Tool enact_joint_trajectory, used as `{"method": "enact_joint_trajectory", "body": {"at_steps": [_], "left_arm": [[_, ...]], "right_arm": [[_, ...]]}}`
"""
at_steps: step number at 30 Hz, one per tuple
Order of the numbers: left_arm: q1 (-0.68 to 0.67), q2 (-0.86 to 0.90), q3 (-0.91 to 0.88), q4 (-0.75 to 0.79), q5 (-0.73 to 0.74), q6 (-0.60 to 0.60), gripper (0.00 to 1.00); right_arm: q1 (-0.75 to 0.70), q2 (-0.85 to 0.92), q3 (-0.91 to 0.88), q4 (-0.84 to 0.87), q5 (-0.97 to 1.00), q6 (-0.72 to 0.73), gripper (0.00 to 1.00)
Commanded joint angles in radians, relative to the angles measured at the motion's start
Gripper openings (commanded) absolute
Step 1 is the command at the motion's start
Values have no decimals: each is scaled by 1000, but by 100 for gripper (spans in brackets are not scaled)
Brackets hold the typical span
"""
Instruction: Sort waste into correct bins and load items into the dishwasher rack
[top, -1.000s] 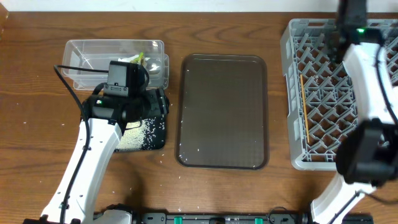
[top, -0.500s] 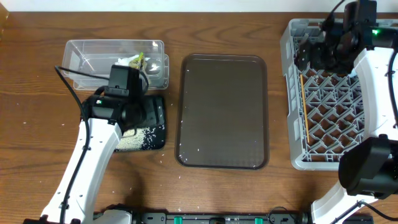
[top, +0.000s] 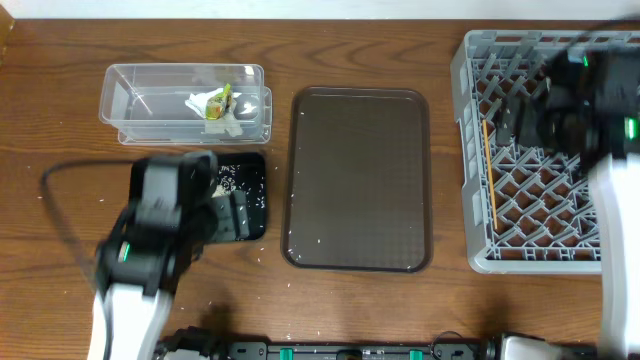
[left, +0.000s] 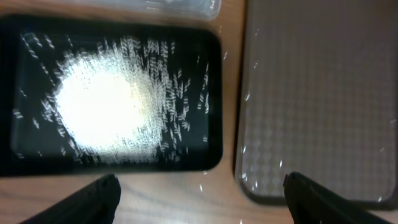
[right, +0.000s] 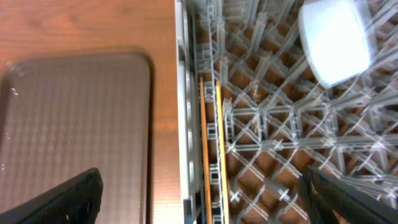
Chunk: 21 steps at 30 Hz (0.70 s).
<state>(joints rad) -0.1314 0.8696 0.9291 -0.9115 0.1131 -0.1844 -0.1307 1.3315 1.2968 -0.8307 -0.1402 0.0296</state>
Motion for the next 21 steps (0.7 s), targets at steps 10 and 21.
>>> {"method": "enact_joint_trajectory", "body": {"at_steps": [10,21], "left_arm": [[6,-389,-148,83,-54,42,96],[6,-388,-148,83,-54,42,96]], "right_arm": [[3,-587,-504,156,9,7,99],[3,-639,-520,-195,9,7,99]]}}
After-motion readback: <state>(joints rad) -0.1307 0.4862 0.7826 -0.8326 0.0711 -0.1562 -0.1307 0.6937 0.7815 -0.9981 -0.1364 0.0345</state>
